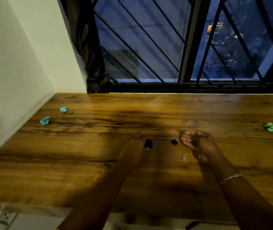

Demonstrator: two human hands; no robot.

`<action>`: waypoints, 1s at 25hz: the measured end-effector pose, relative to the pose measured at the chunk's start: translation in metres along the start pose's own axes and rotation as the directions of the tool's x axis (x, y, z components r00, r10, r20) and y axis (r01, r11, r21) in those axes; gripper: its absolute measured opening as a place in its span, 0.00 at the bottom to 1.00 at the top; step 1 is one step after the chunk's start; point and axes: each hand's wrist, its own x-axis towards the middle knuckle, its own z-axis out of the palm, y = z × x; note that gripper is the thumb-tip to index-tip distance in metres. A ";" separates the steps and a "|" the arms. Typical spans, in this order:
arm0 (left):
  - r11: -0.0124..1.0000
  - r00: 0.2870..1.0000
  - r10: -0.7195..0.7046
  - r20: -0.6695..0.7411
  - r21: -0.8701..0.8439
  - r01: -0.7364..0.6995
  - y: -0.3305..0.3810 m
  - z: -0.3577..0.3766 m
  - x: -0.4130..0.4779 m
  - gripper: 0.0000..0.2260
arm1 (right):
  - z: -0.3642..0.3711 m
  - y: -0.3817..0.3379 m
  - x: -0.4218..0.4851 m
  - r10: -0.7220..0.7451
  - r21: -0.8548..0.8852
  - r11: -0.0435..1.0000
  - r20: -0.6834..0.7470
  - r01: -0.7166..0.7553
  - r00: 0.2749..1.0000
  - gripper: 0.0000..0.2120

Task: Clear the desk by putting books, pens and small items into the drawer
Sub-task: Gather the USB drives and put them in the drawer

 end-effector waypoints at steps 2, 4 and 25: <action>0.995 0.998 0.017 -0.065 -0.100 -0.024 0.005 -0.005 0.004 0.18 | 0.007 -0.006 -0.002 0.149 0.210 0.964 0.080 -0.163 0.986 0.11; 0.984 0.992 0.038 -0.119 -0.169 -0.057 0.010 -0.009 0.006 0.18 | 0.019 -0.009 -0.008 0.155 0.198 0.963 0.145 -0.182 0.977 0.12; 0.957 0.912 0.049 -0.406 -0.242 -0.159 0.008 -0.005 0.003 0.18 | 0.083 -0.002 -0.030 -0.228 -0.176 0.947 0.226 0.270 0.947 0.13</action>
